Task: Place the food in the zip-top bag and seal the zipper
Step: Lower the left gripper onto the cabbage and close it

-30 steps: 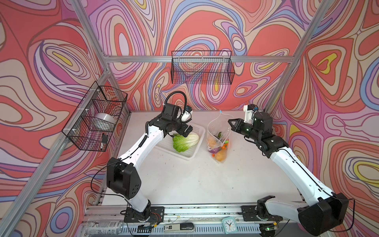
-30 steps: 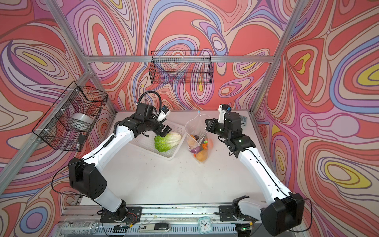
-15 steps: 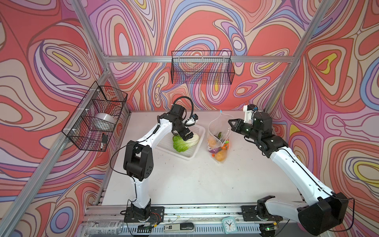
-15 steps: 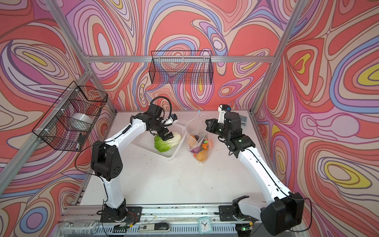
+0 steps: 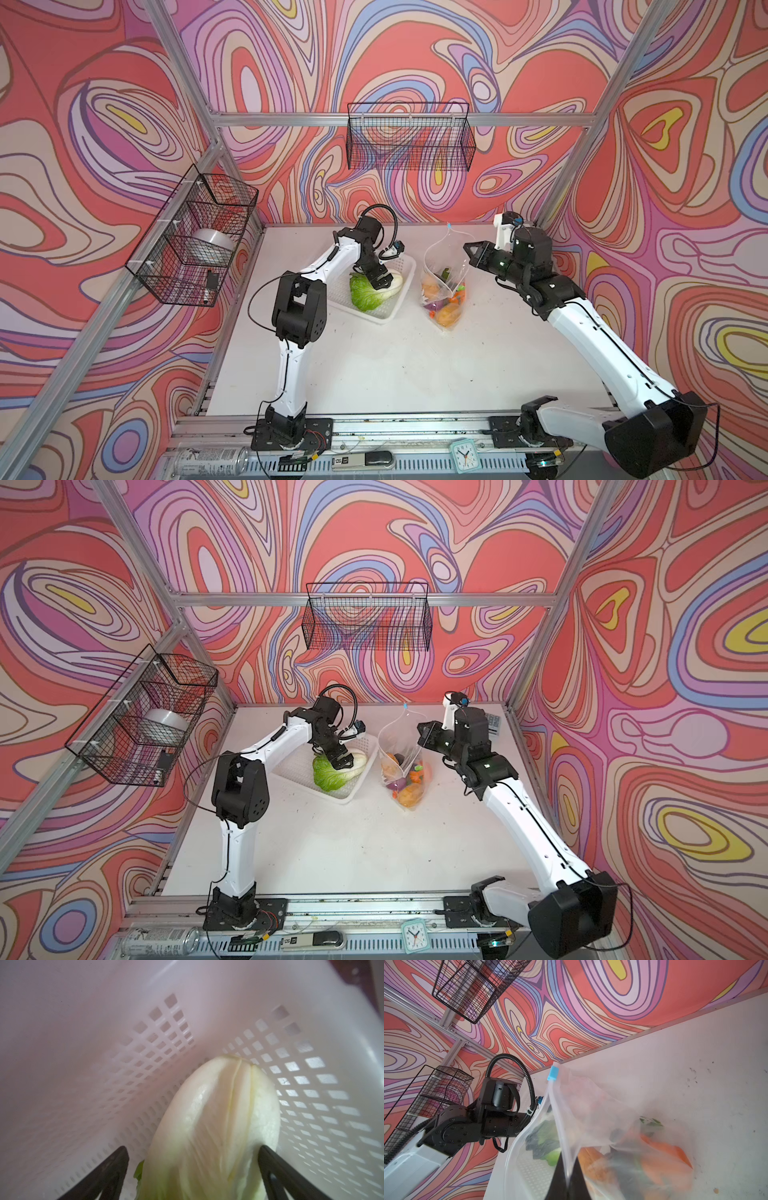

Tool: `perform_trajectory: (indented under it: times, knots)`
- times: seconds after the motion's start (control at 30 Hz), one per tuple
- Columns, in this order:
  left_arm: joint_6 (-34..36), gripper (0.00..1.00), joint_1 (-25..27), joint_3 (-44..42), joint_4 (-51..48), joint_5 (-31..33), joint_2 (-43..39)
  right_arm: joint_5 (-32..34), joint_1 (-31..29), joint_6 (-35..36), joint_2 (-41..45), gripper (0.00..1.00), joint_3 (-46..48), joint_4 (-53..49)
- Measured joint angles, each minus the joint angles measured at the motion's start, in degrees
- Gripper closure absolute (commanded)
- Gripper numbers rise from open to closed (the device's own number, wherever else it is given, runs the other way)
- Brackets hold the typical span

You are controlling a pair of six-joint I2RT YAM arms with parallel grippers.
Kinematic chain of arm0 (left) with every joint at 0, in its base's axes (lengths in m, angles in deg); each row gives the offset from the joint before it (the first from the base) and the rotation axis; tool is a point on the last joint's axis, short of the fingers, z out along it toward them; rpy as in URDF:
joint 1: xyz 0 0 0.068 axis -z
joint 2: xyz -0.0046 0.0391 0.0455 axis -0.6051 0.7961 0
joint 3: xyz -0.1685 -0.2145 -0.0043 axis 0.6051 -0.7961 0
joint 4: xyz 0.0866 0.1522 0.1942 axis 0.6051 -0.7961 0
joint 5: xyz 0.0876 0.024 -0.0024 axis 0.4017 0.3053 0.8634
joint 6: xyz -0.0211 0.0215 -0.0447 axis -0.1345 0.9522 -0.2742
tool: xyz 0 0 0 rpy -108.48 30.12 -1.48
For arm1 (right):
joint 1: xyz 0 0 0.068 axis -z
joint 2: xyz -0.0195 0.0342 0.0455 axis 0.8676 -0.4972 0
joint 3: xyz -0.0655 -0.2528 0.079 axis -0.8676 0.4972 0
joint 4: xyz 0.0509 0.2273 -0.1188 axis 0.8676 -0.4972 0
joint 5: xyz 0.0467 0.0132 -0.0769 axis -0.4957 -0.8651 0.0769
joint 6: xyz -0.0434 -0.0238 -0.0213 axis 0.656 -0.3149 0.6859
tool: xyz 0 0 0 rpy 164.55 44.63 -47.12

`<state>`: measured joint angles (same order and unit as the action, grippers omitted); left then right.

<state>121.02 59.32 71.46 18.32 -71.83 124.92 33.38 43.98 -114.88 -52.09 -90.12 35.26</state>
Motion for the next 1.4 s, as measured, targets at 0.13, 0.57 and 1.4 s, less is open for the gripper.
perform_trajectory:
  times: [0.13, 0.57, 1.4]
  knots:
    - [-0.59, 0.00, 0.00, 0.28, -1.92, -0.35, 0.85, 0.28, 0.00, 0.00, 0.02, 1.00, 0.00, -0.09]
    - [-2.49, 0.00, 0.72, -3.76, -1.53, -0.07, -0.09, 0.24, 0.00, -0.07, 0.00, 1.00, 0.00, 0.09]
    - [-4.68, 0.36, 1.22, -5.29, 1.66, 2.36, -0.35, 0.42, 0.00, -0.22, 0.02, 1.00, -0.15, -0.26]
